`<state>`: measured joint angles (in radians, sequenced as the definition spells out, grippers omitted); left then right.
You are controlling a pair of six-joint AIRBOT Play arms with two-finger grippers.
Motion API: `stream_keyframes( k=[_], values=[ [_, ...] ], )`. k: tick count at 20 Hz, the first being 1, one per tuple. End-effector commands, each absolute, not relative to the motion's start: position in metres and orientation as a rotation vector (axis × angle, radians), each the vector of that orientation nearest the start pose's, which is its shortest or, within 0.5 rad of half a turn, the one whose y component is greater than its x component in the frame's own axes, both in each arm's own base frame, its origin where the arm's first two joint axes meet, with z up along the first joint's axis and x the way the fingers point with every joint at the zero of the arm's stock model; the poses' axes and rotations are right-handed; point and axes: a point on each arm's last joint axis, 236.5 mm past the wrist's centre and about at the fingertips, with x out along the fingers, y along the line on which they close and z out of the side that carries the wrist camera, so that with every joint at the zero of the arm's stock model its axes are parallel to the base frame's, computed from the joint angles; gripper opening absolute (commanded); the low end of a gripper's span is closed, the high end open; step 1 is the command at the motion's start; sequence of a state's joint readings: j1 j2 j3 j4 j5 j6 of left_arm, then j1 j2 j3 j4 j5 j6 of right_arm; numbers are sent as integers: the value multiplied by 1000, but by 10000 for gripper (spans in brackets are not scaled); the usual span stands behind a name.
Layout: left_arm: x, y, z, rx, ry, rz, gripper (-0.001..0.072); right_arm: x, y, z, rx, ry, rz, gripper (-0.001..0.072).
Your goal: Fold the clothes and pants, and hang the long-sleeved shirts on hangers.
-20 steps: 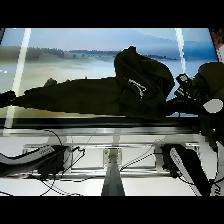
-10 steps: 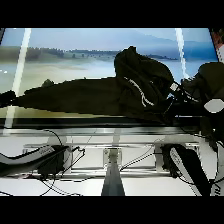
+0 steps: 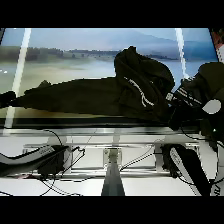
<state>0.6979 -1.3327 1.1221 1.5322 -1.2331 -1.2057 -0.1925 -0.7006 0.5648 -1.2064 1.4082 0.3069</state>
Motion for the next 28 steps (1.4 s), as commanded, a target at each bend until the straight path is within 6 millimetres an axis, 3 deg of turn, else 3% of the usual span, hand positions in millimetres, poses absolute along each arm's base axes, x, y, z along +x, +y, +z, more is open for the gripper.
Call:
stream_keyframes(
  k=[1,8,14,16,20,22,23,25,27,28],
  values=[
    [278,222,-28,-236,1420,291,16,162,45,-23,-559,1228,1002,548],
    [289,211,-34,-298,1395,258,16,156,29,-29,-582,1304,950,549],
    [287,210,-42,-311,1420,249,16,161,13,-51,-614,1326,861,541],
    [287,210,-42,-311,1420,249,16,171,1,-54,-659,1316,801,238],
    [287,210,-42,-311,1420,249,16,195,-7,-51,-680,1253,706,28],
    [287,210,-42,-310,1418,249,16,210,-9,-45,-606,1232,598,27],
    [289,211,-41,-309,1409,253,16,223,-12,-38,-561,1204,521,27],
    [304,213,-34,-366,1343,290,16,270,-24,-2,-481,1049,327,27],
    [338,214,-7,-475,1201,332,14,329,-37,71,-380,782,131,26],
    [359,216,16,-493,1117,328,14,355,-45,122,-294,611,31,26]
  ],
)
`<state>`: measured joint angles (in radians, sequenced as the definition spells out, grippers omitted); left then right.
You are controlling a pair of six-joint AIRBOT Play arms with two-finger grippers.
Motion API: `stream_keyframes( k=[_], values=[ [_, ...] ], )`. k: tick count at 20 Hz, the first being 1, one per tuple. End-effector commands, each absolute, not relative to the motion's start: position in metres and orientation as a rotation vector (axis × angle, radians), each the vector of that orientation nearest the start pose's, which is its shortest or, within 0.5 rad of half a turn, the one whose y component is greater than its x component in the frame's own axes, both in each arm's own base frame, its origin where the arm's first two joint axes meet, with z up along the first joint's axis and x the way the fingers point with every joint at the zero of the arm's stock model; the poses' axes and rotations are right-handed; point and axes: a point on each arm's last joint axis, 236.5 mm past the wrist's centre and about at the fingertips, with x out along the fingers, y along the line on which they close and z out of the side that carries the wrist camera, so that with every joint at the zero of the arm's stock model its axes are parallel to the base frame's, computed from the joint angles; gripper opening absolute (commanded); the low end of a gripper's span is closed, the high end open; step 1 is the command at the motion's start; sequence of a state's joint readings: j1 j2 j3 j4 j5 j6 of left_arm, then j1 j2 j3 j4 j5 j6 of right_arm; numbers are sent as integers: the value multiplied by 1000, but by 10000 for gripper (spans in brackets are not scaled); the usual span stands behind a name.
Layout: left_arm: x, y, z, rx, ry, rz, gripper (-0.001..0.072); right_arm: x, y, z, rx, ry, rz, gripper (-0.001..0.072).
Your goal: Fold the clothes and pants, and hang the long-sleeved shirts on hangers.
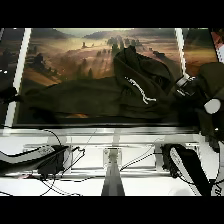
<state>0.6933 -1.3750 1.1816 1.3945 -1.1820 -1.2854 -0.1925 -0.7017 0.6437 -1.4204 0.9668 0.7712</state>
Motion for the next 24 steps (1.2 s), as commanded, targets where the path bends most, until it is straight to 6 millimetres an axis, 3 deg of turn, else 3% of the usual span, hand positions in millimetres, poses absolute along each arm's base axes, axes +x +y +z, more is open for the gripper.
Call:
stream_keyframes(
  k=[1,3,4,5,6,7,8,10,11,13,16,18,20,22,24],
  values=[
    [383,220,46,-500,1019,333,14,375,-54,180,-188,421,-59,26],
    [420,231,116,-484,830,362,13,388,-67,277,-44,118,-146,26],
    [433,234,155,-445,744,358,13,388,-73,304,2,49,-167,26],
    [441,234,188,-404,676,349,13,387,-82,316,32,38,-188,26],
    [444,238,214,-346,626,348,13,386,-90,312,56,75,-207,26],
    [441,246,224,-303,617,377,13,383,-99,291,93,161,-227,26],
    [430,258,218,-257,657,426,13,377,-105,260,118,288,-244,26],
    [391,284,173,-186,881,553,14,349,-120,187,147,598,-290,27],
    [375,287,147,-165,999,561,15,330,-124,153,171,744,-309,27],
    [352,275,88,-176,1206,502,13,298,-122,99,242,958,-318,26],
    [309,252,7,-208,1437,466,12,254,-88,27,350,1210,-253,25],
    [267,249,-33,-174,1590,478,13,219,-65,-10,395,1370,-202,25],
    [231,250,-58,-129,1704,492,13,183,-45,-32,413,1524,-141,25],
    [215,249,-70,-104,1749,471,14,152,-29,-41,412,1652,-66,25],
    [209,249,-73,-100,1765,454,14,141,-24,-41,415,1698,-39,26]
  ],
)
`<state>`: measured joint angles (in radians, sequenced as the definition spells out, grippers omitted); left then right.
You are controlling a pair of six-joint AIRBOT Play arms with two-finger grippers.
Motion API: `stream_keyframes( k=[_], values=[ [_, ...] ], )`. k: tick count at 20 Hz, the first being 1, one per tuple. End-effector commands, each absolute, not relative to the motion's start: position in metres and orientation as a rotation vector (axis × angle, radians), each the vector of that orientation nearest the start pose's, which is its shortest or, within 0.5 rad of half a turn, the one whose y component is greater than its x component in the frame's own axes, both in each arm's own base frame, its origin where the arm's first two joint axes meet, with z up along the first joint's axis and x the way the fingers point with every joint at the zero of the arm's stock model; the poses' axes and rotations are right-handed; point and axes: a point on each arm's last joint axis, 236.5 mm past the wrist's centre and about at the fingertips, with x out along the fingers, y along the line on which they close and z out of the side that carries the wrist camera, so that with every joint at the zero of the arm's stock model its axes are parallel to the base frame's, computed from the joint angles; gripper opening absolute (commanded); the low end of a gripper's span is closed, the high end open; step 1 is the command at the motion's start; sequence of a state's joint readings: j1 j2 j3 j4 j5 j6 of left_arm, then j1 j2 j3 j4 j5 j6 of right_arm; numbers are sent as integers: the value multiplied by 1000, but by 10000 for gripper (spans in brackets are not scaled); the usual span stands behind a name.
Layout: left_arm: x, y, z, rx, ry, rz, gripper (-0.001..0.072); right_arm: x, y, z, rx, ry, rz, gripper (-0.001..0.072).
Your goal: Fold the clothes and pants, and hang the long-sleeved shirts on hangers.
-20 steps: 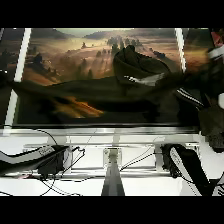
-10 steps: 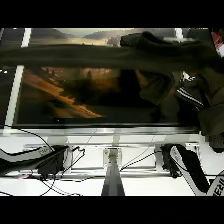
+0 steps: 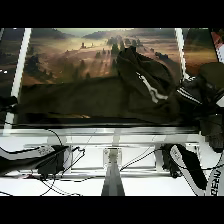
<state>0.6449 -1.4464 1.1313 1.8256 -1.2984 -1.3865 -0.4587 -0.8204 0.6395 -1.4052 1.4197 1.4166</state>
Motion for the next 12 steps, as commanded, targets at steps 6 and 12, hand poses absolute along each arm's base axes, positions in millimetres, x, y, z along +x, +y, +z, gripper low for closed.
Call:
stream_keyframes(
  k=[6,12],
  values=[
    [193,280,-54,34,1786,549,14,142,-25,-41,409,1696,-36,26],
    [174,302,-44,57,1800,659,14,141,-30,-28,384,1708,-43,26]
  ],
)
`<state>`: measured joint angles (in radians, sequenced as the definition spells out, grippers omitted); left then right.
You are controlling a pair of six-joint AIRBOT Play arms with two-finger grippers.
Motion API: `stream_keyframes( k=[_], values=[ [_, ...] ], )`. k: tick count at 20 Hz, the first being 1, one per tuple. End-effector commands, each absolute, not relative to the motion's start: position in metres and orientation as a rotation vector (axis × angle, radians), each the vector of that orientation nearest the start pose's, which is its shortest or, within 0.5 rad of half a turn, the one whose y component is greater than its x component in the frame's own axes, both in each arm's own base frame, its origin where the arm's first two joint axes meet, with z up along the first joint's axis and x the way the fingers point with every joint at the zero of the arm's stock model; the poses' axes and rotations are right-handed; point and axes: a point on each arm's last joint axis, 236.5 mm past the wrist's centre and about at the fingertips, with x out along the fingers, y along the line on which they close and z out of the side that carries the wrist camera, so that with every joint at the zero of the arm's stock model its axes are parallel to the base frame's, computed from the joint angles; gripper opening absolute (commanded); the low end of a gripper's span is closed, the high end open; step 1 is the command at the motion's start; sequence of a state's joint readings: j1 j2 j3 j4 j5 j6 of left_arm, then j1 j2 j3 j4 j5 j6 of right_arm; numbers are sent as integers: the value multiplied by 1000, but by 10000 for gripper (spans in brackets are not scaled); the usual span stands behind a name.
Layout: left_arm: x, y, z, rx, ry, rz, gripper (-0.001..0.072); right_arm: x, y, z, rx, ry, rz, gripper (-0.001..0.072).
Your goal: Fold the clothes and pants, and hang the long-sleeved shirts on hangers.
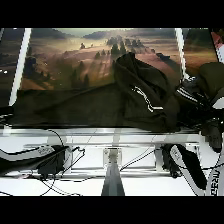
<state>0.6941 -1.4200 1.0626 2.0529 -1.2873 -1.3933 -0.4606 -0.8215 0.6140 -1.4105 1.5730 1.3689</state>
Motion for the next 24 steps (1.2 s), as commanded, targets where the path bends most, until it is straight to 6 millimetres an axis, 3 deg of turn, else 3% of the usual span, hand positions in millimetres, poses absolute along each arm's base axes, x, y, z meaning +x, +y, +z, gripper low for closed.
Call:
stream_keyframes(
  k=[1,3,7,8,9,10,11,14,16,19,21,22,24],
  values=[
    [173,304,-43,61,1803,663,14,142,-34,-24,371,1704,-52,26],
    [169,306,-44,48,1808,668,16,137,-42,-26,339,1725,-82,26],
    [159,307,-46,12,1817,682,16,117,-37,-37,350,1800,-73,27],
    [159,306,-47,2,1815,680,25,118,-37,-38,349,1797,-74,96],
    [160,305,-48,-7,1811,676,169,121,-39,-39,342,1782,-77,306],
    [163,304,-50,-15,1800,670,490,127,-41,-40,315,1757,-58,475],
    [167,301,-51,-29,1788,664,711,132,-42,-41,301,1735,-47,492],
    [176,295,-52,-30,1775,643,694,144,-37,-37,324,1686,-23,491],
    [191,295,-46,-4,1742,642,692,163,-28,-23,353,1615,28,491],
    [237,292,-23,11,1611,691,691,213,8,19,431,1404,218,490],
    [274,280,-4,64,1531,666,691,242,36,52,497,1258,344,489],
    [290,271,4,97,1505,641,665,246,51,58,503,1236,397,489],
    [315,244,11,158,1478,575,543,237,78,49,427,1283,480,489]
  ],
)
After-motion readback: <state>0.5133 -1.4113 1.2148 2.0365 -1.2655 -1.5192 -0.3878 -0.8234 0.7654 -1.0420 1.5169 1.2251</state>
